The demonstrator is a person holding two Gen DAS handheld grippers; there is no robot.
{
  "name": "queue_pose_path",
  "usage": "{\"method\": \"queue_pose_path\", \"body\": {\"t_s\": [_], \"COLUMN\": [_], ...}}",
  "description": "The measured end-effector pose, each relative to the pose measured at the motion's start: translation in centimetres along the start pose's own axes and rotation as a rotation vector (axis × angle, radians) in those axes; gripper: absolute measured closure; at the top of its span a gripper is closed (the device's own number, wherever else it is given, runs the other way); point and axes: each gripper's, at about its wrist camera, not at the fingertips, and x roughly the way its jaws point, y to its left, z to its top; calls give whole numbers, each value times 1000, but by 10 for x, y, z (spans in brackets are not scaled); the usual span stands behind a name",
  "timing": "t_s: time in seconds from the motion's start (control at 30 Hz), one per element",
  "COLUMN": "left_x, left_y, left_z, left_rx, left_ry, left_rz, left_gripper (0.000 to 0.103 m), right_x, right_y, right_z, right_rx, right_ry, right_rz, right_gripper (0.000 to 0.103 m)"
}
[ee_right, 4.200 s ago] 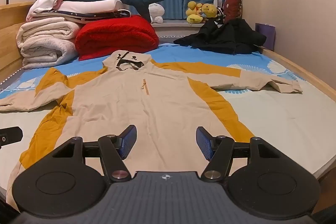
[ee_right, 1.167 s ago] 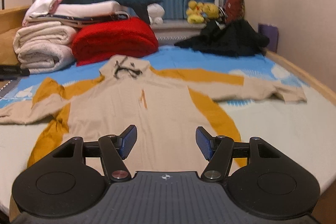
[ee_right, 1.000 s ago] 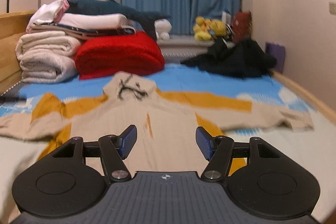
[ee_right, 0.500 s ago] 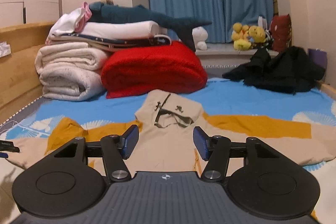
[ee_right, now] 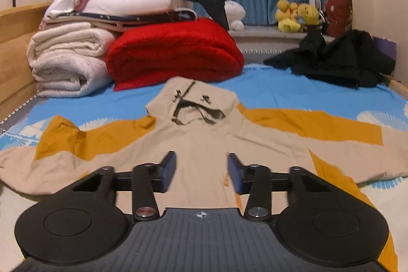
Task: Fold large clothes
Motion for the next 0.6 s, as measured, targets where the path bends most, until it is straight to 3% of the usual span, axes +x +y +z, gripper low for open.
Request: {"method": "queue_pose_path", "body": {"t_s": [0.07,0.13,0.2,0.27,0.37,0.47,0.53,0.6], "left_x": [-43,-90,-146,-194,-245,-263,-264,-271], "left_y": [-35,-74,-122,-169,-230,-276,-287,-283], "left_z": [8,7,-11,-44,-109,-182,-207,-204], "left_rx": [108,213,327,435,604,776,825,819], "left_ry": [-146,-277,-366,-386,-283,2,147,129], "left_rz": [-34,-120,-288,-469,-740,-924,-952,-922], "left_gripper": [103,103,103,103,102,91,73,72], "right_x": [1,1,-1,-2,0,6,11,15], "right_y": [-4,-9,-13,-15,-20,-28,-37,-46], "right_z": [0,1,4,5,6,7,7,7], "right_rx": [4,14,21,18,29,86,143,195], "right_ry": [15,25,24,29,46,92,123,146], "right_rz": [-5,-18,-15,-10,-7,-2,-3,-3], "right_gripper": [81,84,84,84,84,84,83,83]}}
